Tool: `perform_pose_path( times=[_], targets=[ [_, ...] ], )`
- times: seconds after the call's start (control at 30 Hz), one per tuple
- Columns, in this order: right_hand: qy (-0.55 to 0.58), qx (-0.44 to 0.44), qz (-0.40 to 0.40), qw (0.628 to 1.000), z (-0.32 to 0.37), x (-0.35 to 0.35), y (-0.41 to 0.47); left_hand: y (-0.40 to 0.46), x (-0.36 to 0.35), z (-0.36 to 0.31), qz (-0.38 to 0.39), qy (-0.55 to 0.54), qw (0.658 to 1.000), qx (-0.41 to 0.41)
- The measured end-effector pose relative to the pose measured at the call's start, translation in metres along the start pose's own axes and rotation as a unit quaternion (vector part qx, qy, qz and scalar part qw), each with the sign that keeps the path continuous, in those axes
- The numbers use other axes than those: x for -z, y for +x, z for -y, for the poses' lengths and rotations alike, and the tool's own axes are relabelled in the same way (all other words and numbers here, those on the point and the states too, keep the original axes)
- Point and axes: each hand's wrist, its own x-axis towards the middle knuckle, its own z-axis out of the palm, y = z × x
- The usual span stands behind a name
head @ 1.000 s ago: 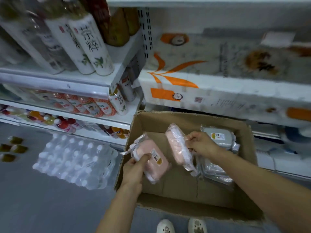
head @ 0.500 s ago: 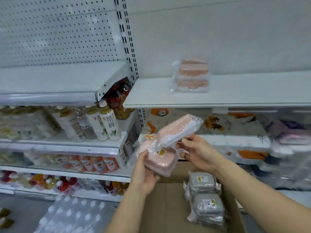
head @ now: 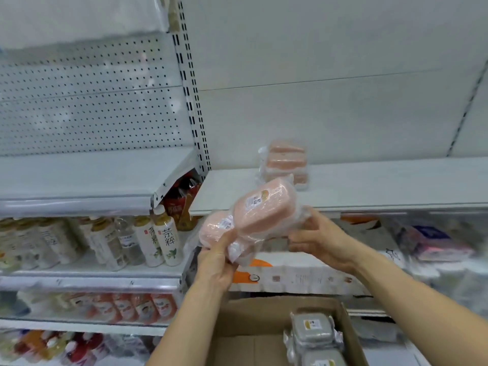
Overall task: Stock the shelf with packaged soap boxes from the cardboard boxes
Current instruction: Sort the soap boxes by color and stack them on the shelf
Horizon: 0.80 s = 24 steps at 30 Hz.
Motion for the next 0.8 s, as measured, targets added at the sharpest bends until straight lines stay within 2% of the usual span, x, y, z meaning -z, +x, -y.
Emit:
perform_pose_path(
  times=[0.07, 0.13, 0.2, 0.27, 0.47, 0.53, 0.6, 0.8],
  targets=[
    [-0.015, 0.015, -0.026, 0.999, 0.014, 0.017, 0.001, 0.009, -0.008, -0.008, -0.014, 0.01, 1.0, -0.008],
    [-0.146, 0.056, -0.029, 0.987, 0.034, 0.027, 0.003, 0.021, -0.018, -0.015, -0.018, 0.033, 0.999, -0.014],
    [-0.285, 0.092, -0.009, 0.954, 0.055, 0.038, 0.01, 0.029, -0.032, -0.02, -0.005, 0.058, 0.998, -0.021],
    [-0.367, 0.107, 0.006, 0.924, 0.079, 0.049, 0.022, 0.039, -0.05, -0.026, 0.013, 0.068, 0.997, -0.029],
    [-0.476, 0.083, 0.018, 0.875, 0.142, 0.098, 0.08, 0.076, -0.118, -0.046, 0.046, 0.116, 0.989, -0.076],
    [-0.481, 0.088, 0.01, 0.872, 0.159, 0.115, 0.105, 0.092, -0.141, -0.056, 0.056, 0.112, 0.988, -0.089],
    [-0.451, 0.096, -0.008, 0.887, 0.172, 0.132, 0.133, 0.109, -0.16, -0.066, 0.05, 0.096, 0.989, -0.104],
    [-0.377, 0.135, -0.093, 0.912, 0.185, 0.179, 0.225, 0.152, -0.183, -0.079, -0.024, 0.03, 0.99, -0.133]
  ],
)
